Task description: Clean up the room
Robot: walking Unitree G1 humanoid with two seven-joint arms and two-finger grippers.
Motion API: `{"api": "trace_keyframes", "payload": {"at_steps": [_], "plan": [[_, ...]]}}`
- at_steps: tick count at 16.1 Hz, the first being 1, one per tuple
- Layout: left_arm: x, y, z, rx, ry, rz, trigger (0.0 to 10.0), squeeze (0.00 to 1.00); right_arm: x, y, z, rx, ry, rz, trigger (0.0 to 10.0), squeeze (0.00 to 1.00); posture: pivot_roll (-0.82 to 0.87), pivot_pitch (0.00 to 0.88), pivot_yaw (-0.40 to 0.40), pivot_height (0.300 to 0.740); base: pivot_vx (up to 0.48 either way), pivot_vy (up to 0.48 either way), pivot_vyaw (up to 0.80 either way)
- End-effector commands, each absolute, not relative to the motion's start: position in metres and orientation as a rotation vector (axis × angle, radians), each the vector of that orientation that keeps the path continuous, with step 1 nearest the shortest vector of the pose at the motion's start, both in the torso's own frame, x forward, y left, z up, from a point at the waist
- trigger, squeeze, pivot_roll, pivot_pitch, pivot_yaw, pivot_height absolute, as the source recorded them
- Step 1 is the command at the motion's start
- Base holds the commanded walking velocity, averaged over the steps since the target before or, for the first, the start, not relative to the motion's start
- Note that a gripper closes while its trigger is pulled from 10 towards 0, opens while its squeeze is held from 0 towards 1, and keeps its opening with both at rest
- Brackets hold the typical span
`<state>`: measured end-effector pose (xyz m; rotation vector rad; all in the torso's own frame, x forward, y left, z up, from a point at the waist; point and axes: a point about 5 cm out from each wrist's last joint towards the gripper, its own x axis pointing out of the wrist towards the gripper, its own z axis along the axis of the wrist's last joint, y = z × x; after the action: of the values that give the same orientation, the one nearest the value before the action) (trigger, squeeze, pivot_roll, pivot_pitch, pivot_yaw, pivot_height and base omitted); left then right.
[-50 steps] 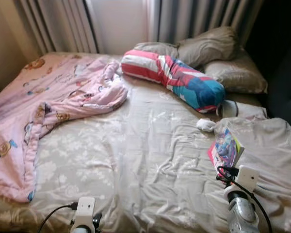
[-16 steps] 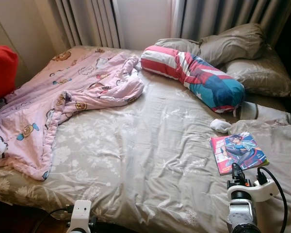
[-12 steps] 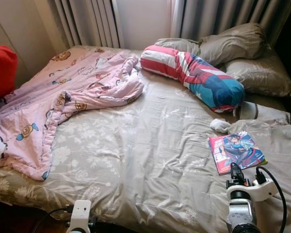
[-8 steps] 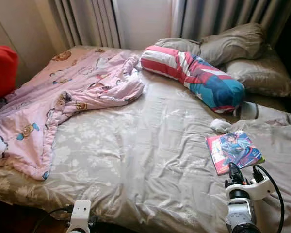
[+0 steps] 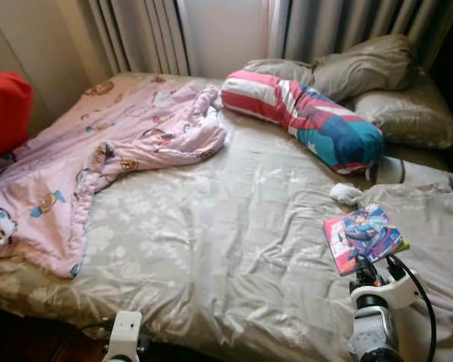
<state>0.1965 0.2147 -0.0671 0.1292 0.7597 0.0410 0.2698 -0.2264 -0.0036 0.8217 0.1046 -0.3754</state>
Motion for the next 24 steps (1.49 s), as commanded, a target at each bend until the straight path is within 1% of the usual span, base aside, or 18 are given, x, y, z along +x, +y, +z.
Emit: {"api": "trace_keyframes", "payload": {"at_steps": [1, 3, 9, 12, 19, 21, 22, 24], "plan": [[0.1886, 0.2142, -0.0720, 0.148, 0.799, 0.015, 10.0, 0.00, 0.2717, -0.2272, 0.0003, 0.803, 0.077, -0.368, 10.0, 0.00, 0.08, 0.069, 0.021, 0.695, 0.000, 0.000, 0.00], [0.1871, 0.2130, -0.0729, 0.155, 0.805, -0.004, 10.0, 0.00, 0.2707, -0.2260, -0.0004, 0.801, 0.074, -0.364, 10.0, 0.00, 0.09, 0.078, 0.022, 0.695, 0.000, 0.000, 0.00], [0.1870, 0.2161, -0.0723, 0.152, 0.802, 0.016, 10.0, 0.00, 0.2712, -0.2277, 0.0001, 0.800, 0.075, -0.376, 10.0, 0.00, 0.09, 0.085, 0.018, 0.695, 0.000, 0.000, 0.00], [0.1872, 0.2149, -0.0724, 0.147, 0.800, 0.017, 10.0, 0.00, 0.2710, -0.2290, -0.0007, 0.809, 0.086, -0.378, 10.0, 0.00, 0.09, 0.086, 0.013, 0.695, 0.000, 0.000, -0.54], [0.1852, 0.2148, -0.0732, 0.142, 0.801, 0.021, 10.0, 0.00, 0.2706, -0.2250, -0.0005, 0.784, 0.079, -0.354, 10.0, 0.00, 0.10, 0.090, 0.010, 0.695, 0.000, 0.000, 0.00], [0.1854, 0.2145, -0.0733, 0.142, 0.801, 0.021, 10.0, 0.00, 0.2706, -0.2242, -0.0020, 0.768, 0.108, -0.351, 10.0, 0.00, 0.09, 0.090, 0.010, 0.695, 0.000, 0.000, 0.00], [0.1859, 0.2140, -0.0731, 0.142, 0.800, 0.020, 10.0, 0.00, 0.2717, -0.2225, -0.0037, 0.757, 0.148, -0.342, 10.0, 0.00, 0.09, 0.090, 0.011, 0.691, 0.000, 0.000, 0.00], [0.1866, 0.2134, -0.0728, 0.142, 0.798, 0.017, 10.0, 0.00, 0.2716, -0.2230, -0.0032, 0.759, 0.140, -0.347, 10.0, 0.00, 0.09, 0.089, 0.011, 0.671, 0.000, 0.000, 0.00]]}}
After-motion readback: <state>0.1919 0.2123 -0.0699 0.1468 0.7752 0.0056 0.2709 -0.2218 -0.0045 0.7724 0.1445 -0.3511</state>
